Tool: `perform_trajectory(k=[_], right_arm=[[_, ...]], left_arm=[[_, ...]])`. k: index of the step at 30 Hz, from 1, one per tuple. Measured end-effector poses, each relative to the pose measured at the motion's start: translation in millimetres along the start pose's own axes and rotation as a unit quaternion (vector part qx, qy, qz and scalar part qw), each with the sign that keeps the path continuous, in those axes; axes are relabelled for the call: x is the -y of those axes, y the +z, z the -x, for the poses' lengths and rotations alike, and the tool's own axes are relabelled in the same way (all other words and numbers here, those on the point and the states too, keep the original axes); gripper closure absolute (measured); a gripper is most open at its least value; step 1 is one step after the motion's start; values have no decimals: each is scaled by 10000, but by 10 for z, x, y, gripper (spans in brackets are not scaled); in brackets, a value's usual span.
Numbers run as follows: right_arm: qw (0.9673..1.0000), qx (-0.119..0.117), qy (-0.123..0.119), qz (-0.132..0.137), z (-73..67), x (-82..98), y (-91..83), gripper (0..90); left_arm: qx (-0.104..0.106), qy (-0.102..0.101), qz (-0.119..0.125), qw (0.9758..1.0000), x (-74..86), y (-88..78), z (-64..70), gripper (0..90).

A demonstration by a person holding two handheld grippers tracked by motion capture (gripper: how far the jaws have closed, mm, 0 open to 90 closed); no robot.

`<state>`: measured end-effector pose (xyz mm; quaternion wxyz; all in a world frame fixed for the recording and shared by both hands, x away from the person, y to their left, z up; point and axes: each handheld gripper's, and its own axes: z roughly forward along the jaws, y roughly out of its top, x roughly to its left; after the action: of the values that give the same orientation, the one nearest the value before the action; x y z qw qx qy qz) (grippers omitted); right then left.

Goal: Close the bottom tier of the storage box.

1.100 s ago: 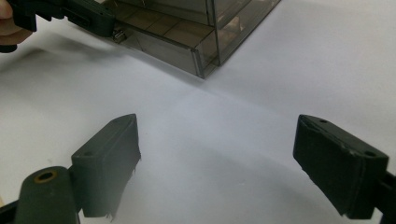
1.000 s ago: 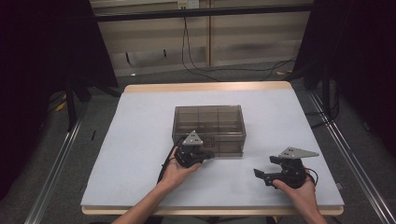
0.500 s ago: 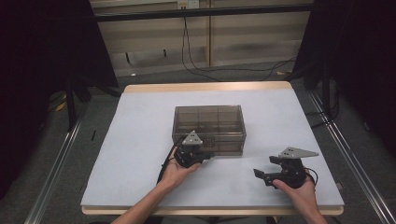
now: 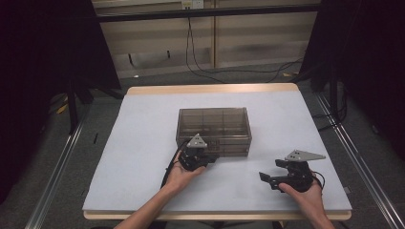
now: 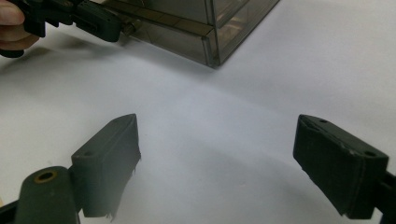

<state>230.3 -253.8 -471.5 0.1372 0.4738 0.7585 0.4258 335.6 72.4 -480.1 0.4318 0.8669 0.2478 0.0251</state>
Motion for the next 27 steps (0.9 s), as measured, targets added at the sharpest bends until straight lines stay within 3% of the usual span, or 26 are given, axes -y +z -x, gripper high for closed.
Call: perform_trajectory(k=[4,8,16,17,22,27], right_arm=[[10000,-3,15,-1,3,0,6,147],[10000,-3,33,-3,5,2,4,148],[10000,-4,82,10,21,1,7,147],[10000,-4,88,10,18,0,5,147],[9999,-13,59,128,11,-6,-22,147],[9999,-28,14,148,-2,-6,-31,147]], left_arm=[[-143,-143,52,9998,13,11,-28,900],[-77,-241,130,9996,33,18,-47,900],[-68,-219,123,9997,35,18,-48,900],[9,-263,130,9996,40,14,-48,887],[159,-233,158,9995,23,-51,15,685],[16,-144,112,9998,28,-157,94,439]])
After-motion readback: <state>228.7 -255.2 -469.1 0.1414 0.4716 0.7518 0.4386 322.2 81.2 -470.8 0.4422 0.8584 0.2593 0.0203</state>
